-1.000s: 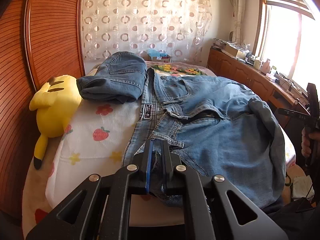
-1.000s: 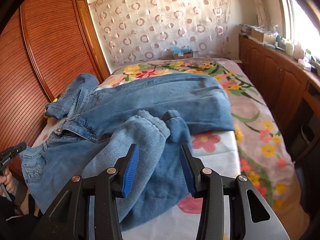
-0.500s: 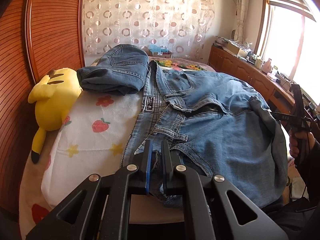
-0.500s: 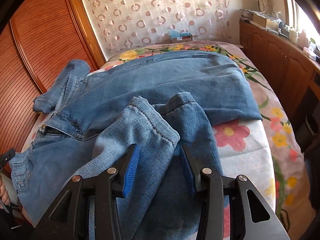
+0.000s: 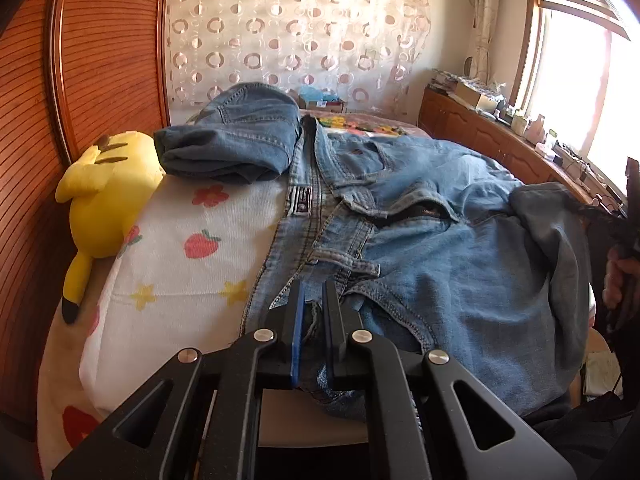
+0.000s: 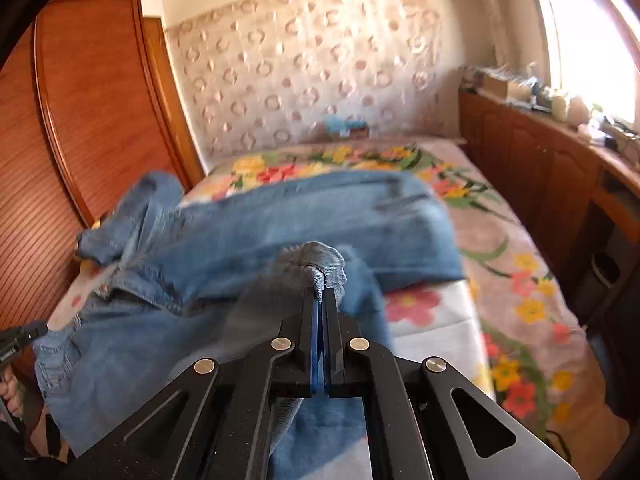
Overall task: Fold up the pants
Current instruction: 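Lift the jeans off the bed with both grippers holding their edges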
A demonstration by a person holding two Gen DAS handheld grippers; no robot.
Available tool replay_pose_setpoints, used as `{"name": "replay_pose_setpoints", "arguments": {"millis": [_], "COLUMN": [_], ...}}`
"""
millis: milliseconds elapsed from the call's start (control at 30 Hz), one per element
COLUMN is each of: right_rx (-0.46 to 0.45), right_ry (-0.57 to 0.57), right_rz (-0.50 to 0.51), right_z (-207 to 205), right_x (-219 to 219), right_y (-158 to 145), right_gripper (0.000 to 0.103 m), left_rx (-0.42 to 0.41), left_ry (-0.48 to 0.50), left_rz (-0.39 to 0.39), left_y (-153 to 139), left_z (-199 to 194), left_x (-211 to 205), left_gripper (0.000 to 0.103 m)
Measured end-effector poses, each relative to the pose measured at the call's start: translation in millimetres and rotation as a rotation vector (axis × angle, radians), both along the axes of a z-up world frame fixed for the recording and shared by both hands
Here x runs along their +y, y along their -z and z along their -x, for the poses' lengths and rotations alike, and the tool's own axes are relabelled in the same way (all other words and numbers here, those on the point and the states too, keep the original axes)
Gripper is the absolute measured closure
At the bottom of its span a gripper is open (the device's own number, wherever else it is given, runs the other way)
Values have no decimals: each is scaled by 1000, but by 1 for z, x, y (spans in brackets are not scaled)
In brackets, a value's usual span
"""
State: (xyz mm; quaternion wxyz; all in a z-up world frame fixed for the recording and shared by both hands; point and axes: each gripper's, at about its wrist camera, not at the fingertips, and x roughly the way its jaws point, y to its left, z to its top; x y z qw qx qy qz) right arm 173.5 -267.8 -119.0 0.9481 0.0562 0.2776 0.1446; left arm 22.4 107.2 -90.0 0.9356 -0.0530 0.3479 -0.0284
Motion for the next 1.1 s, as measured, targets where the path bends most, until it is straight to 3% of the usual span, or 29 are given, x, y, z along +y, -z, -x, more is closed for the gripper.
{"name": "replay_pose_setpoints", "arguments": {"millis": [300, 433, 633, 800, 933, 1100], "right_rx": [-165, -218, -239, -226, -201, -191], "right_ry": [202, 244, 250, 250, 259, 262], "right_rz": [-69, -46, 16, 79, 81, 81], "right_z": [57, 66, 41, 15, 1, -14], "right_x": [-98, -119, -107, -87, -85, -81], "right_y": [-63, -85, -96, -85, -78, -95], "right_gripper": [102, 102, 102, 102, 102, 102], "left_rx": [-131, -175, -226, -227, -218, -229], "left_ry": [-31, -25, -4, 0, 10, 11], "left_rz": [-24, -31, -61, -83, -105, -119], "left_y": [-43, -63, -89, -93, -93, -102], "left_z": [7, -5, -35, -67, -93, -122], "left_x": [3, 2, -6, -10, -13, -17], "left_gripper": [96, 96, 96, 96, 96, 96]}}
